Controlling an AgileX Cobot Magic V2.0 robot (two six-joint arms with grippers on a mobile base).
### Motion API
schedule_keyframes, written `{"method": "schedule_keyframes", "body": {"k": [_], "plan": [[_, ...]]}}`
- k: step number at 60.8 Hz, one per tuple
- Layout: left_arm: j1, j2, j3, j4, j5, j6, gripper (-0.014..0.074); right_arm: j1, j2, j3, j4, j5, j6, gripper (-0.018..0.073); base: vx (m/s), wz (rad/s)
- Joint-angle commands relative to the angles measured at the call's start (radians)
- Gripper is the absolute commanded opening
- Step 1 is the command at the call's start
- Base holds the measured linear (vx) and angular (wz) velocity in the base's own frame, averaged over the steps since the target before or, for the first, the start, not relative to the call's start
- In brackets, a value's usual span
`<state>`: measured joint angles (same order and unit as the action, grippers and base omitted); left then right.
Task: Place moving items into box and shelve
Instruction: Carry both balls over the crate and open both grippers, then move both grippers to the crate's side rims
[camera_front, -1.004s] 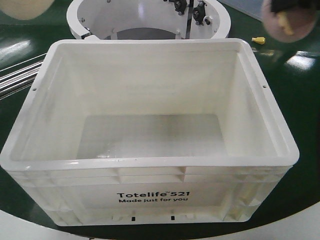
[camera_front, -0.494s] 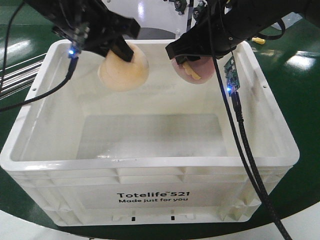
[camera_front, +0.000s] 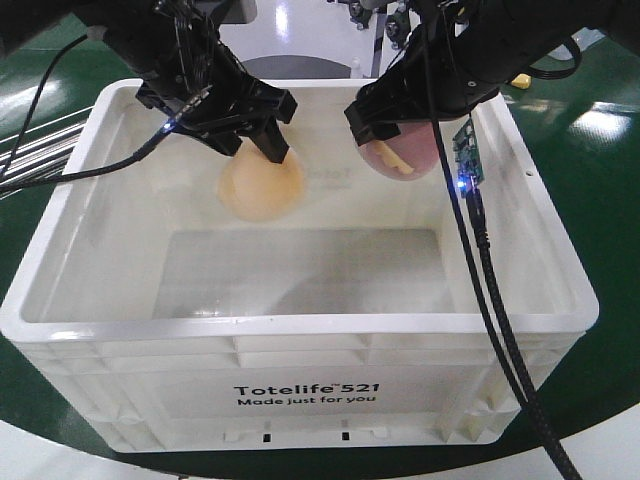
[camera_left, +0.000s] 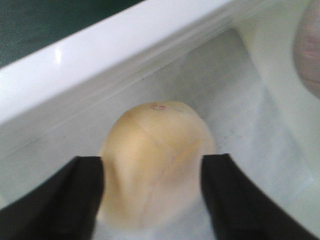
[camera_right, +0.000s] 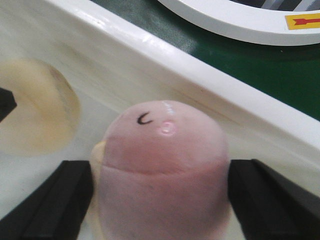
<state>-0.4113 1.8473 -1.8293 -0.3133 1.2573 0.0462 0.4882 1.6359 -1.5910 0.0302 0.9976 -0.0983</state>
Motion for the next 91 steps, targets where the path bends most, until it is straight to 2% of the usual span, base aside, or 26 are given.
{"method": "schedule_keyframes", "body": {"k": [1,13,21,28,32,38,42,47,57,69,80,91], "plan": [[-0.002,-0.070,-0.036,-0.021,-0.053,0.002,0.0654,-0.003,-0.043,-0.031,-0.009,-0.057,-0.006,0.0685,0.00,0.00],[-0.002,-0.096,-0.100,0.003,-0.020,-0.005,0.0657,-0.003,-0.076,-0.031,-0.030,-0.076,0.018,0.0668,0.00,0.00],[-0.002,-0.108,-0.143,0.009,-0.005,-0.002,0.0631,-0.003,-0.120,-0.031,-0.095,-0.088,0.057,0.0638,0.00,0.00],[-0.002,-0.122,-0.162,0.057,-0.007,-0.022,0.0600,-0.003,-0.164,-0.031,-0.167,-0.060,0.135,0.0619,0.00,0.00],[-0.002,-0.143,-0.161,0.137,-0.011,-0.096,0.0575,-0.010,-0.187,-0.031,-0.204,-0.033,0.162,0.0615,0.00,0.00],[-0.002,-0.193,-0.161,0.340,-0.013,-0.194,0.0541,-0.048,-0.216,-0.030,-0.228,-0.004,0.176,0.0613,0.00,0.00],[-0.002,-0.231,-0.160,0.417,-0.005,-0.210,0.0521,-0.092,-0.235,-0.027,-0.225,0.014,0.172,0.0610,0.00,0.00],[-0.002,-0.279,-0.123,0.469,-0.005,-0.211,0.0502,-0.150,-0.242,-0.026,-0.201,0.053,0.153,0.0606,0.00,0.00],[-0.002,-0.397,0.101,0.478,-0.040,-0.222,0.0469,-0.237,-0.278,0.091,-0.075,0.049,0.059,0.0597,0.00,0.00],[-0.002,-0.523,0.358,0.475,-0.168,-0.327,0.0463,-0.241,-0.317,0.238,-0.024,-0.011,0.060,0.0593,0.00,0.00],[-0.002,-0.538,0.400,0.475,-0.162,-0.348,0.0463,-0.241,-0.317,0.282,0.039,-0.064,0.060,0.0593,0.00,0.00],[-0.002,-0.538,0.400,0.476,-0.098,-0.427,0.0463,-0.241,-0.317,0.282,0.079,-0.072,0.056,0.0593,0.00,0.00]]}}
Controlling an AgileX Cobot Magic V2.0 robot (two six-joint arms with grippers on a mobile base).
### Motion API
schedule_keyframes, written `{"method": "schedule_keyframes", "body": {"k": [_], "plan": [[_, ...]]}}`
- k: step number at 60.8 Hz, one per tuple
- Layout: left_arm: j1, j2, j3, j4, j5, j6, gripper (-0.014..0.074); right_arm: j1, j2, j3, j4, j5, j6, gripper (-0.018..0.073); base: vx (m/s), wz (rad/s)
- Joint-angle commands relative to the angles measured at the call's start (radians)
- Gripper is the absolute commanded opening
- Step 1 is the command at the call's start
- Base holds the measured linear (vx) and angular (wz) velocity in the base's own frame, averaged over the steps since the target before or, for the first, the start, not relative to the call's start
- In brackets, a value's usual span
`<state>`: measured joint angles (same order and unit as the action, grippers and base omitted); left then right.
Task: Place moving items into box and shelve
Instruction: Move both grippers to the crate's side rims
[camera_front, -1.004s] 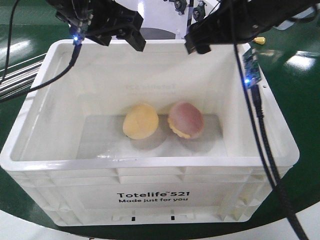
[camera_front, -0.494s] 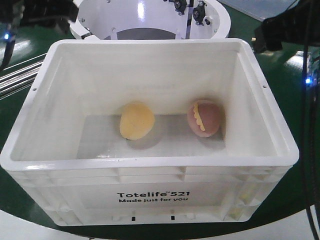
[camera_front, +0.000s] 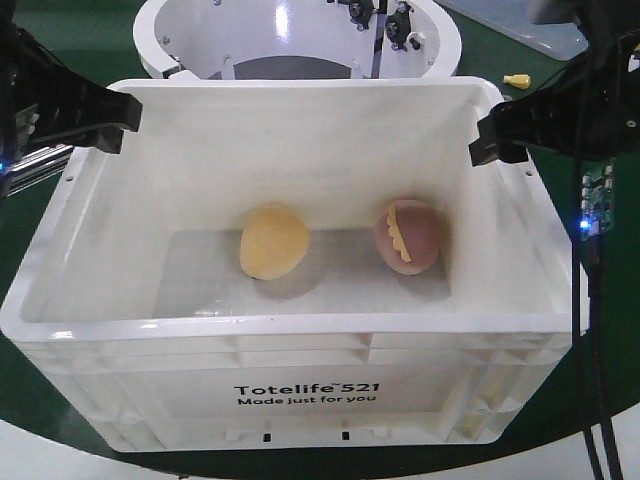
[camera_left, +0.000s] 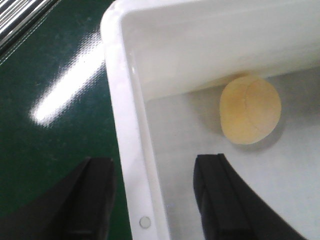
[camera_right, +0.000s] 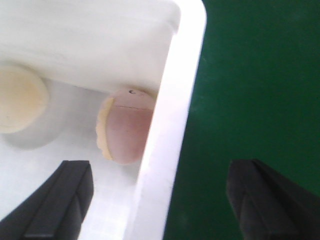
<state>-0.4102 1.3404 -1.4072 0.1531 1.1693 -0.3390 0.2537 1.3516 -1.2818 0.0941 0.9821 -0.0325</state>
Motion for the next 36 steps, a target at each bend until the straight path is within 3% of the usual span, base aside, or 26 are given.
{"method": "schedule_keyframes", "body": {"k": [1,13,23,36], "plan": [[-0.003,-0.031,-0.022,0.009,-0.004,-0.044,0.0463,-0.007,-0.033,-0.027,0.015,-0.057,-0.010,0.0593,0.00,0.00],[-0.003,-0.031,-0.022,0.016,0.035,-0.067,0.0463,-0.007,-0.031,-0.027,0.015,-0.056,-0.010,0.0593,0.00,0.00],[-0.003,0.003,-0.022,0.083,0.072,-0.091,0.0463,-0.007,-0.019,-0.027,0.015,-0.050,-0.010,0.0593,0.00,0.00],[-0.003,0.088,-0.022,0.075,0.069,-0.114,0.0463,-0.007,0.027,-0.026,0.008,-0.047,-0.017,0.0593,0.00,0.00]]}}
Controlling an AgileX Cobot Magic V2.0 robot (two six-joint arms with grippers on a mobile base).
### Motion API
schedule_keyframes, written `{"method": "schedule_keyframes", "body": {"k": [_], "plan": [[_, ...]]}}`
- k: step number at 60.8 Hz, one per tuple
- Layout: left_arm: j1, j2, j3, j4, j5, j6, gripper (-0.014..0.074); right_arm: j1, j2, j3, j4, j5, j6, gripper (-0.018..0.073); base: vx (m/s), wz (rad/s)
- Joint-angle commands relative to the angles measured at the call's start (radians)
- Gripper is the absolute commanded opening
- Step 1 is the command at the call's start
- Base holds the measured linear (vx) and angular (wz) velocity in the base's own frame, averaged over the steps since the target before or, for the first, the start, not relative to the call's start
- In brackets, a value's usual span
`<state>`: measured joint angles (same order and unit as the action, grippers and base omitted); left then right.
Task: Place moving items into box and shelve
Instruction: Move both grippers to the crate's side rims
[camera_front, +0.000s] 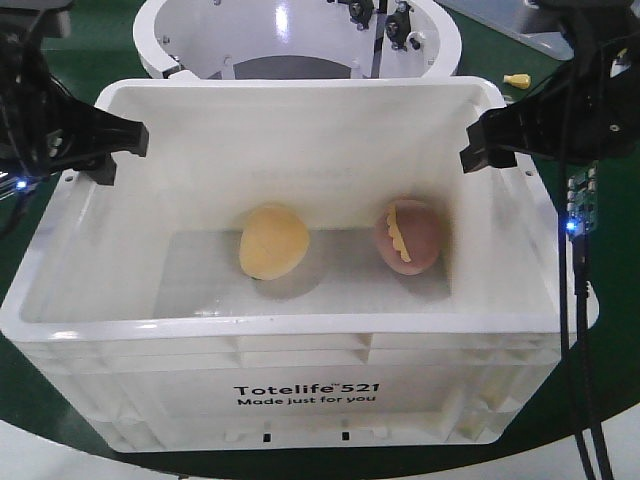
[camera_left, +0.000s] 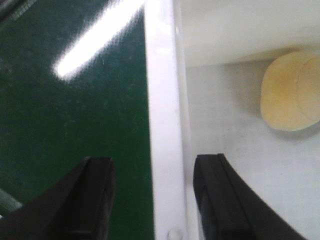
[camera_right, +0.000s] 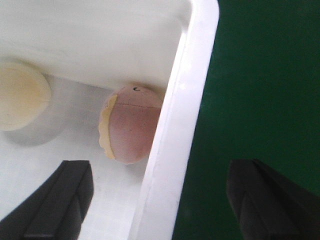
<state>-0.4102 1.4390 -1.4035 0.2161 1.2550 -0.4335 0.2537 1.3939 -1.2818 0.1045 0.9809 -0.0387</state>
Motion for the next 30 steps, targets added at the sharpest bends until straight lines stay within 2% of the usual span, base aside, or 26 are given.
{"method": "schedule_keyframes", "body": {"k": [1,13,30], "plan": [[-0.003,-0.009,-0.026,0.012,-0.019,-0.019,0.0463,-0.007,-0.014,-0.026,0.001,-0.046,-0.011,0.0593,0.00,0.00],[-0.003,0.007,-0.026,0.016,-0.072,-0.019,0.0463,-0.007,0.024,-0.026,0.041,-0.021,-0.019,0.0593,0.00,0.00],[-0.003,0.038,-0.026,-0.013,-0.051,-0.015,0.0463,-0.007,0.049,-0.026,0.059,0.045,-0.016,0.0592,0.00,0.00]]}}
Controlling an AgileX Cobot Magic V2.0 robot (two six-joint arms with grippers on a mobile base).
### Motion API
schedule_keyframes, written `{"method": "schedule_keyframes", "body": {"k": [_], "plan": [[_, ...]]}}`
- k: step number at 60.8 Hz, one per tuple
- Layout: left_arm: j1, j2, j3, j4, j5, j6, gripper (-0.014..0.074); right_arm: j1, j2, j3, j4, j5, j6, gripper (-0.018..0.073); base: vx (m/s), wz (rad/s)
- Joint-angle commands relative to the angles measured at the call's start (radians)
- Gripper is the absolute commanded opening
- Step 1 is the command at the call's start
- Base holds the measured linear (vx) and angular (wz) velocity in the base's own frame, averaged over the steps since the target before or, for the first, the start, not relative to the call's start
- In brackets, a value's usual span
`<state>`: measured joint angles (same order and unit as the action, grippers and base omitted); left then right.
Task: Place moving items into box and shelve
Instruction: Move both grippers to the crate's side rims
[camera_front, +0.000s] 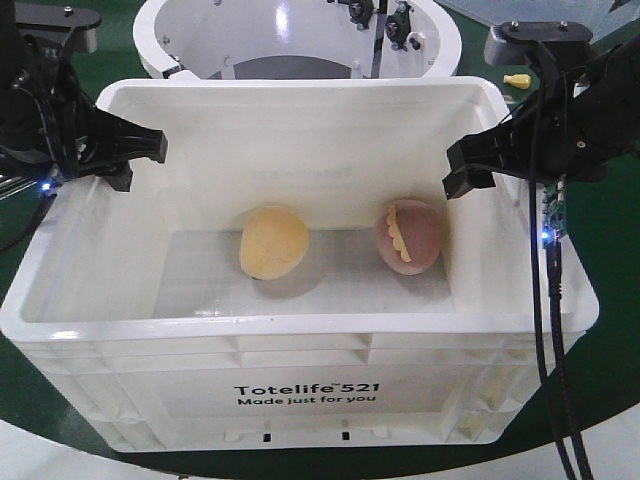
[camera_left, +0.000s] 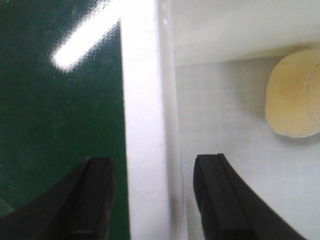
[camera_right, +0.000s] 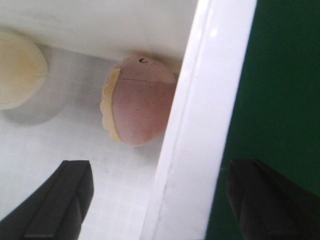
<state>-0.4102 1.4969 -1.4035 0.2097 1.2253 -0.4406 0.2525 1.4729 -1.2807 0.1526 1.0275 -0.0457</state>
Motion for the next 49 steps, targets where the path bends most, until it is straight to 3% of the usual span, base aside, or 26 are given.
{"method": "schedule_keyframes", "body": {"k": [1,11,19,30,38,43,49], "plan": [[-0.003,-0.017,-0.026,-0.011,-0.019,-0.008,0.0463,-0.006,-0.030,-0.027,0.011,0.009,-0.008,0.0592,0.00,0.00],[-0.003,0.021,-0.026,-0.053,0.003,0.000,0.0445,-0.006,-0.030,-0.027,0.004,-0.004,-0.006,0.0592,0.00,0.00],[-0.003,0.032,-0.026,-0.067,0.022,0.015,0.0369,-0.006,-0.030,-0.027,0.028,0.003,-0.003,0.0554,0.00,0.00],[-0.003,0.030,-0.027,-0.067,0.027,0.015,0.0171,-0.006,-0.030,-0.027,0.036,0.021,0.030,0.0348,0.00,0.00],[-0.003,0.030,-0.028,-0.064,0.020,0.015,-0.0001,-0.006,-0.030,-0.027,0.037,0.045,0.035,0.0095,0.00,0.00],[-0.003,0.030,-0.029,-0.063,0.010,0.015,-0.0009,-0.006,-0.030,-0.027,0.037,0.048,0.035,-0.0016,0.00,0.00],[-0.003,0.030,-0.029,-0.065,0.003,0.015,-0.0008,-0.006,-0.030,-0.027,0.038,0.033,0.035,-0.0011,0.00,0.00]]}}
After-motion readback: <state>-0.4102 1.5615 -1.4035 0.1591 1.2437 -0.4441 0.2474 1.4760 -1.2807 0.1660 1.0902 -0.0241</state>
